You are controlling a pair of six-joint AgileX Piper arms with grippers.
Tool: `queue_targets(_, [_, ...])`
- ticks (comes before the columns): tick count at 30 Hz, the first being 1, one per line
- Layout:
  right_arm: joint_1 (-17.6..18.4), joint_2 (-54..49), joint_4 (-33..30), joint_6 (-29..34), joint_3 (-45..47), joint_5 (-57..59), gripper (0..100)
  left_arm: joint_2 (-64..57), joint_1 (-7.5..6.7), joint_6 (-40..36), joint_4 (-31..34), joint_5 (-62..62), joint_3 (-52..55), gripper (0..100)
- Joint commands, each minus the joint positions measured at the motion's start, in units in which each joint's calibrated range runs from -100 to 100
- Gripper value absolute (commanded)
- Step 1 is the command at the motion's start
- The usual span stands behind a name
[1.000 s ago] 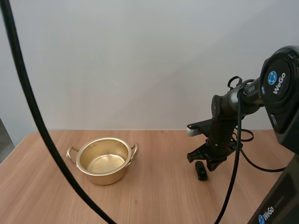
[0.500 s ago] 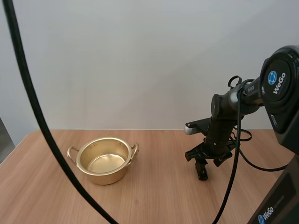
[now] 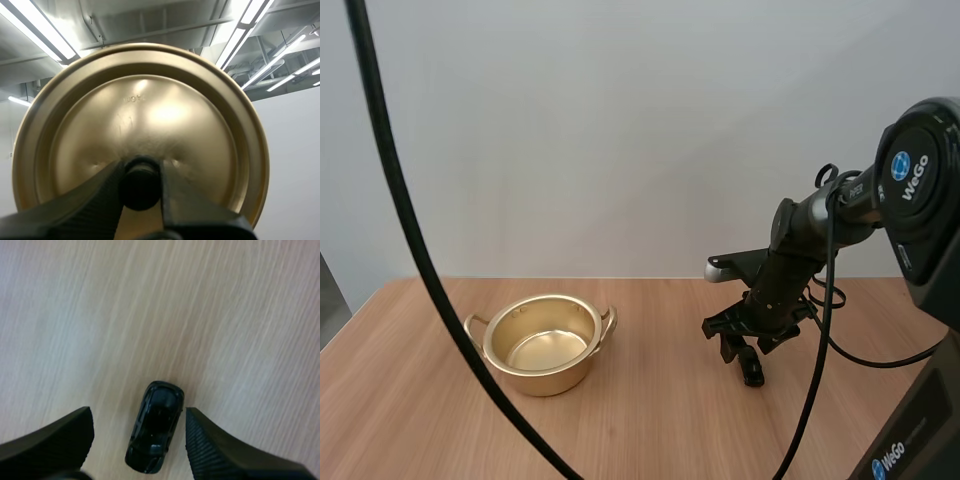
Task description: Open the pot, put the car inside, and close it
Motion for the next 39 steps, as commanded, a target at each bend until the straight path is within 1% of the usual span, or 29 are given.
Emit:
queue_targets(1, [0.0, 0.1, -0.4, -0.1, 0.0, -0.5, 90, 0.1, -0.03, 0.0, -0.1, -0.1, 0.1, 0])
queue_targets(8, [0.0, 0.3, -1.0, -0.1, 0.0, -3.5, 90, 0.1, -0.03, 0.0, -0.1, -0.1, 0.1, 0])
queue_targets(16, [0.0, 5.4, -2.5, -0.2, 0.0, -3.8, 90, 0.1, -0.03, 0.0, -0.1, -0.1, 0.1, 0])
queue_targets(26, [0.0, 5.7, -2.5, -0.5, 0.0, -6.2, 90, 0.1, -0.03, 0.0, -0.1, -0.1, 0.1, 0])
queue_targets(28, [0.0, 5.7, -2.5, -0.5, 0.0, -6.8, 89, 0.1, -0.03, 0.0, -0.1, -0.1, 0.1, 0])
queue_targets(32, [0.0, 5.7, -2.5, -1.2, 0.0, -7.5, 83, 0.1, -0.03, 0.0, -0.1, -0.1, 0.1, 0])
queue_targets(39, [0.0, 5.7, -2.5, -1.3, 0.0, -7.5, 81, 0.1, -0.03, 0.1, -0.1, -0.5, 0.1, 0])
